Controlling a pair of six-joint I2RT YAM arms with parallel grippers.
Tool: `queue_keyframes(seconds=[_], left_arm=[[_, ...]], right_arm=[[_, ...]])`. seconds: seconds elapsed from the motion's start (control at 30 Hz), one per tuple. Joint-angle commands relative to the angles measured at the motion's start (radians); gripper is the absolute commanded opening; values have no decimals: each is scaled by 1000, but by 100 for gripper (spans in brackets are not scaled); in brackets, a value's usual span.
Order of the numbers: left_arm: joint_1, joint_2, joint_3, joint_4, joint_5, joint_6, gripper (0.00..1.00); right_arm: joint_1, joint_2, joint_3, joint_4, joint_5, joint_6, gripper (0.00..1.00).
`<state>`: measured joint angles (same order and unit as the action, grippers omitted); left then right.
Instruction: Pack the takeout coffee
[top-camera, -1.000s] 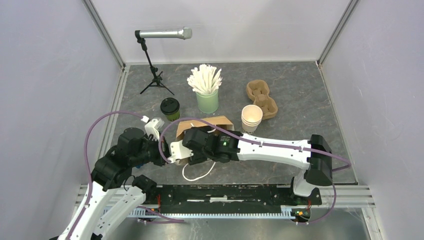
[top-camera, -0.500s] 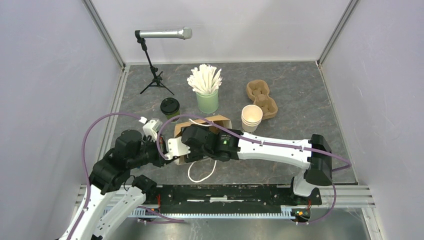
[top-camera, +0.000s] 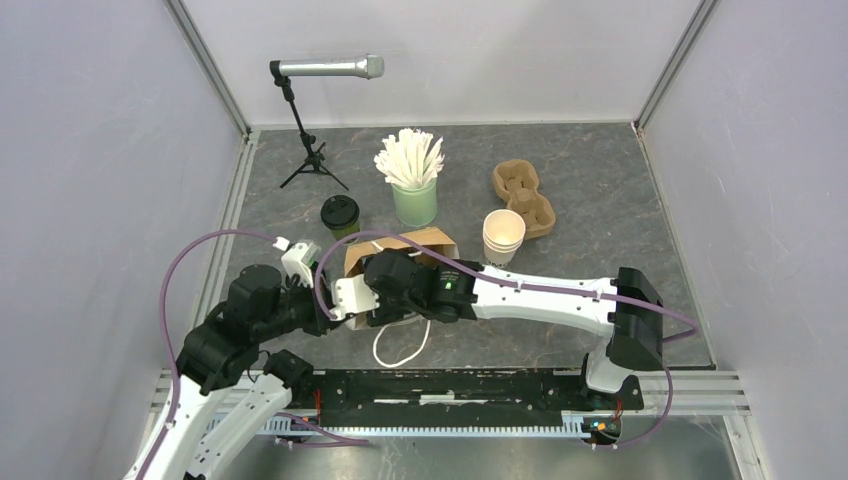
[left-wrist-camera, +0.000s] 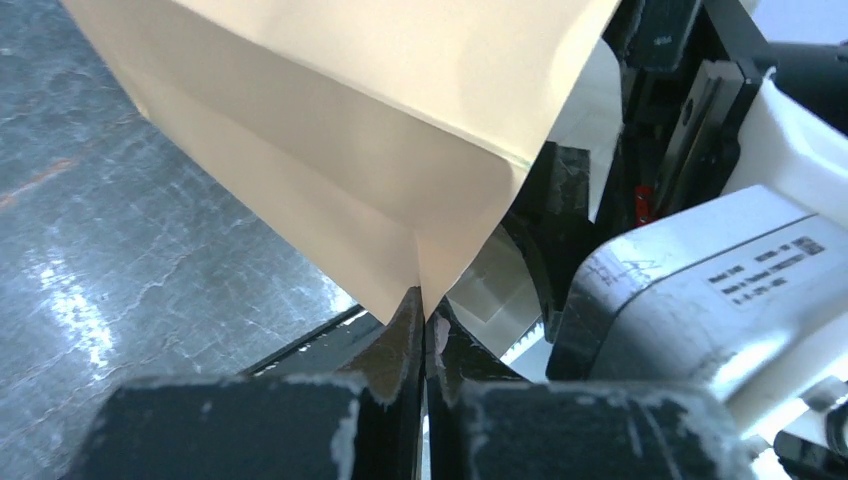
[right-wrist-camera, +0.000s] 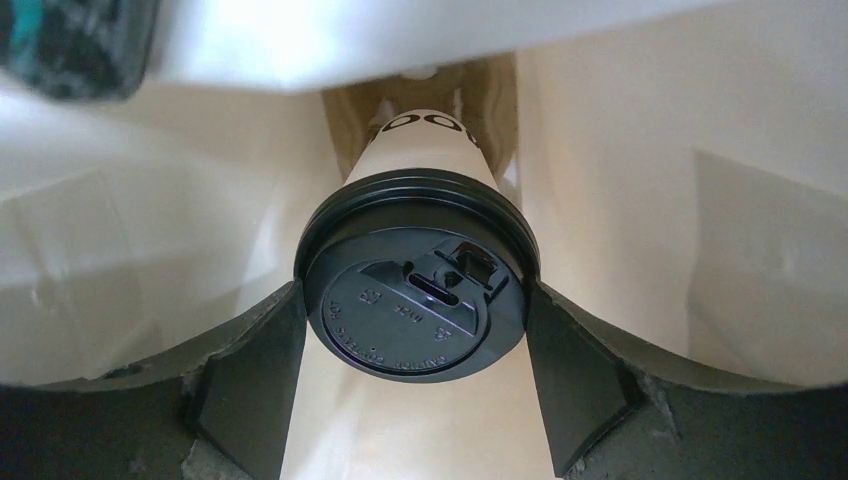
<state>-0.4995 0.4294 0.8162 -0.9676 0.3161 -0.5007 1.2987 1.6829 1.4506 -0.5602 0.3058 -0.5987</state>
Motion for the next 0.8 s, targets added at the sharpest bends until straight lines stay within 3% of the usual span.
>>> queue_keyframes(seconds=[0.0, 0.27, 0.5, 0.77], left_arm=[[3, -3, 31, -49, -91, -37, 2], [4, 56, 68, -55, -132, -44, 2], [3, 10, 33, -38, -104, -69, 2], [4, 7, 20, -27, -81, -69, 2]], right_arm=[[-2, -41, -41, 24, -12, 49, 67], [67, -126, -135, 7, -11, 139, 67], [50, -54, -54, 22, 98, 85, 67], [36, -4, 13, 33, 80, 71, 67]])
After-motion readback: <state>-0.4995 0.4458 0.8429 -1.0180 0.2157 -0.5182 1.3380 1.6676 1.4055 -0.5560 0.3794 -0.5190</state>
